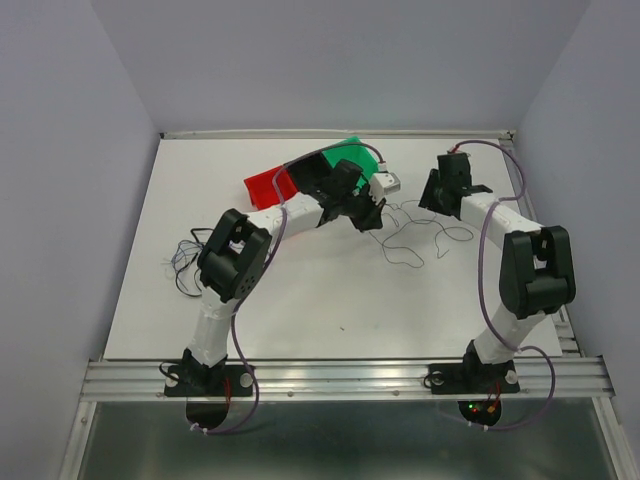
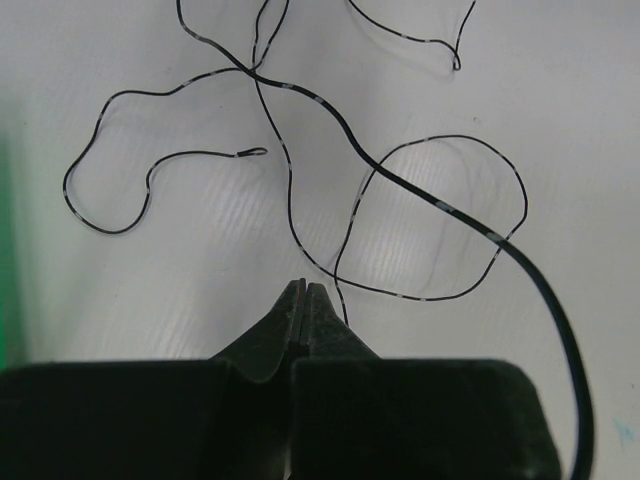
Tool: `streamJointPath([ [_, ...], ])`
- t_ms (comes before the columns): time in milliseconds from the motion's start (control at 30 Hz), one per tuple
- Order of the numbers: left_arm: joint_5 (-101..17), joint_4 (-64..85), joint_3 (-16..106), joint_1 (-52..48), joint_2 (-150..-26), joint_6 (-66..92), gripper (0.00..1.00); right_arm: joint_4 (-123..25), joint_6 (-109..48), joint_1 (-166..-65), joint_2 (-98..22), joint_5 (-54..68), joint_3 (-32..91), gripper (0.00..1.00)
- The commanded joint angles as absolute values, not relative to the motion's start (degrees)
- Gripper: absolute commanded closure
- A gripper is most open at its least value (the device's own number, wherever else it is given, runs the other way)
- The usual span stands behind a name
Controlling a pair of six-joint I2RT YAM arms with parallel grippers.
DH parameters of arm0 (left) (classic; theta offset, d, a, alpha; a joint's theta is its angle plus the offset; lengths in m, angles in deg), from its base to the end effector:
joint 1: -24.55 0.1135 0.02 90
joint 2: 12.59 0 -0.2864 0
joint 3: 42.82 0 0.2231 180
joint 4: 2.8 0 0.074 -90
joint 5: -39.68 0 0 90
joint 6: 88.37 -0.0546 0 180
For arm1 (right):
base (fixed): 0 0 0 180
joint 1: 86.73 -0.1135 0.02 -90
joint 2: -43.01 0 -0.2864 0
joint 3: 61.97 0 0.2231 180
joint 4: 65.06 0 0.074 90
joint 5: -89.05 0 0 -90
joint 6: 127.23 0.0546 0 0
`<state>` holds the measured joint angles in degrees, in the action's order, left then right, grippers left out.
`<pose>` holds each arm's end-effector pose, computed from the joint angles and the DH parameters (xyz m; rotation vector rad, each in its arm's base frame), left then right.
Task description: Untangle the cables
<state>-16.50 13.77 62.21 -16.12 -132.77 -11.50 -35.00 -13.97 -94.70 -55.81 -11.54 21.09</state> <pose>0.3449 -0.3364 0.2400 1.2808 1.7296 -0.9081 0.3654 0.0410 0.2444 0.4006 2.3193 0.0470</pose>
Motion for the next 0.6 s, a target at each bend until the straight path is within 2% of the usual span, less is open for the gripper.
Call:
streamJointPath([
  [0,-16.2,15.4,66.6,-16.0,-132.8,-12.9,1.0,-37.9,-15.5,-94.8,-54.9,-9.8,20.1,0.58],
  [33,-16.0,15.5,66.9,-16.0,-133.0,-12.9,1.0,-37.9,-15.5,-94.8,-54.7,-9.8,19.8,0.69],
  [67,-16.1,16.0,67.1,-16.0,-133.2,-13.0,1.0,-37.9,-15.2,-94.8,-54.5,-10.1,19.5,0.93],
  [100,-16.0,16.2,67.4,-16.0,-133.4,-13.0,1.0,-37.9,-14.9,-94.7,-54.1,-10.5,19.3,0.99],
  [333,-19.7,22.1,76.8,-16.8,-138.3,-14.0,1.0,-31.9,-11.0,-91.8,-49.5,-20.8,16.9,0.99],
  [400,-21.2,23.6,78.7,-17.1,-140.0,-14.5,1.0,-26.8,-10.6,-91.0,-50.8,-23.5,17.7,1.0],
  [567,-22.3,26.8,83.9,-19.1,-143.6,-14.8,1.0,-25.6,-10.3,-90.4,-53.2,-25.9,16.4,0.99],
])
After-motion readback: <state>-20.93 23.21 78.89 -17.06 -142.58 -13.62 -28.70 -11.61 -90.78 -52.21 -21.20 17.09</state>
